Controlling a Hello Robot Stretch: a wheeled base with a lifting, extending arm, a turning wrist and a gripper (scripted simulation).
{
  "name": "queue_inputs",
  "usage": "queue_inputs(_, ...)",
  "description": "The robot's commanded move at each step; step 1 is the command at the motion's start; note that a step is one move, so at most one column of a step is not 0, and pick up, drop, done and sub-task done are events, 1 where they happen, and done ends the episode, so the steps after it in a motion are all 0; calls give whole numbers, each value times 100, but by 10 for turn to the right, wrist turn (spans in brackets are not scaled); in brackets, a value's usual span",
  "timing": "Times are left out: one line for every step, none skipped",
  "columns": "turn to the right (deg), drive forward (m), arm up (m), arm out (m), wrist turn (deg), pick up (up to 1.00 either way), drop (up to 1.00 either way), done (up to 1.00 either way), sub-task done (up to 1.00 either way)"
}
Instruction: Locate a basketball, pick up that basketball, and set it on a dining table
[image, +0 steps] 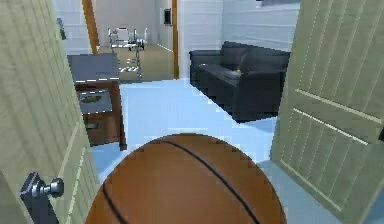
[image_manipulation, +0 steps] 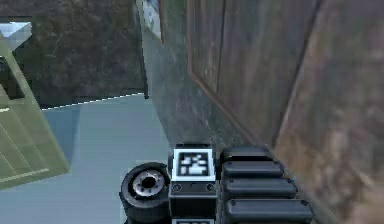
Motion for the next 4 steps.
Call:
queue_inputs(0, 40, 0, 0, 0, 0, 0, 0, 0)
queue_inputs(-90, 0, 0, 0, 0, 0, 0, 0, 0)
queue_inputs(0, 100, 0, 0, 0, 0, 0, 0, 0)
queue_inputs(-30, 0, 0, 0, 0, 0, 0, 0, 0)
